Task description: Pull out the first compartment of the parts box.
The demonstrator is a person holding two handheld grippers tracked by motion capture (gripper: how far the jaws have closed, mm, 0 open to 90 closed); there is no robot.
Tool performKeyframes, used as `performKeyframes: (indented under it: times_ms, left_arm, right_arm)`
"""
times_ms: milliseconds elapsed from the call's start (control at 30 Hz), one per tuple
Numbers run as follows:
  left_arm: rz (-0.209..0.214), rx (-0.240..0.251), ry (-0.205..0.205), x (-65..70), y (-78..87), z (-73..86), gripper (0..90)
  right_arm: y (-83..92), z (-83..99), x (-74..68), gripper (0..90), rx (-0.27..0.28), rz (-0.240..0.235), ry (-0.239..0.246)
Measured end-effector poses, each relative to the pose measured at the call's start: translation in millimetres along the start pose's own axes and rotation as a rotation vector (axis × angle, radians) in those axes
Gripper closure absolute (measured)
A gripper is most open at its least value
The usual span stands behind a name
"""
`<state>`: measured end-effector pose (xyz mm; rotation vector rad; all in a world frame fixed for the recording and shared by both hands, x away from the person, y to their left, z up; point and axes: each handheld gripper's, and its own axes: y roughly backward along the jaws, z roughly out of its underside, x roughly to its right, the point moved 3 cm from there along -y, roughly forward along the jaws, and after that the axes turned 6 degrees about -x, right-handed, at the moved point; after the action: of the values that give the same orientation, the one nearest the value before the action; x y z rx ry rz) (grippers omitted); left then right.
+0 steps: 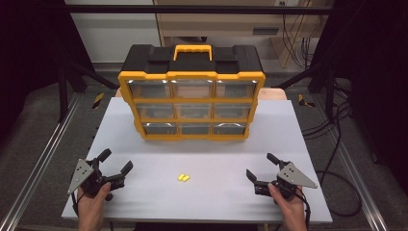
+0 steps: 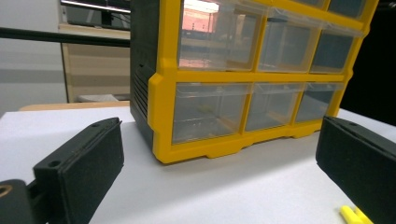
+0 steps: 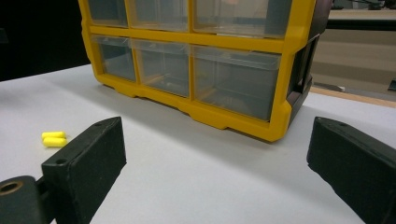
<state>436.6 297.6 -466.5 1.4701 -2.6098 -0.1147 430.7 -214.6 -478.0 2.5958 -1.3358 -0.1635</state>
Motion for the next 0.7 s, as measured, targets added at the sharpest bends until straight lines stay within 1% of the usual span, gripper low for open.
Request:
performKeyframes:
  times_ms: [33,200,233,300,333,367,400,433,467,533,600,700]
  left_arm:
    - [0.002,-0.005,-0.004,1.4,-0.1,0.0,1.0]
    - [0.0,-0.03,-0.038,9.4,-1.0,-0.7,1.1]
    - [-0.003,-0.033,-0.043,10.4,-1.4,-1.3,1.2]
    - [-0.014,-0.038,-0.047,13.1,-3.4,-4.5,1.3]
    - [-0.021,-0.039,-0.063,15.0,-4.2,-6.7,1.4]
    - [-0.021,-0.039,-0.063,15.0,-4.2,-6.7,1.4]
    - [-0.041,-0.051,-0.108,20.6,-6.8,-11.3,1.5]
    - [-0.046,-0.058,-0.122,24.3,-8.4,-13.6,1.6]
    - [-0.051,-0.071,-0.15,28.4,-10.3,-15.7,1.9]
    - [-0.059,-0.094,-0.226,36.2,-13.7,-20.8,1.8]
    - [-0.056,-0.105,-0.274,42.3,-17.8,-27.8,1.8]
    - [-0.056,-0.11,-0.331,49.0,-24.5,-41.7,1.8]
  right_arm:
    - [0.0,0.0,-0.4,4.6,-0.003,0.001,-0.008]
    - [-1.5,0.6,-1.5,4.1,-0.017,0.009,-0.008]
    - [-1.8,0.8,-1.4,4.1,-0.019,0.017,-0.001]
    - [-2.6,1.0,-1.7,3.6,-0.02,0.024,-0.006]
    - [-2.9,1.1,-1.7,3.5,-0.022,0.025,-0.007]
    - [-3.1,1.1,-2.0,3.4,-0.026,0.029,-0.015]
    - [-3.3,1.1,-1.8,3.3,-0.029,0.036,-0.014]
    - [-3.8,1.3,-1.5,3.3,-0.033,0.043,-0.016]
    - [-4.7,1.8,-1.3,3.3,-0.042,0.053,-0.024]
    - [-6.2,2.3,-1.3,3.7,-0.056,0.068,-0.045]
    - [-7.1,2.1,-1.4,4.1,-0.057,0.077,-0.051]
    - [-7.6,1.8,-2.8,4.5,-0.063,0.082,-0.057]
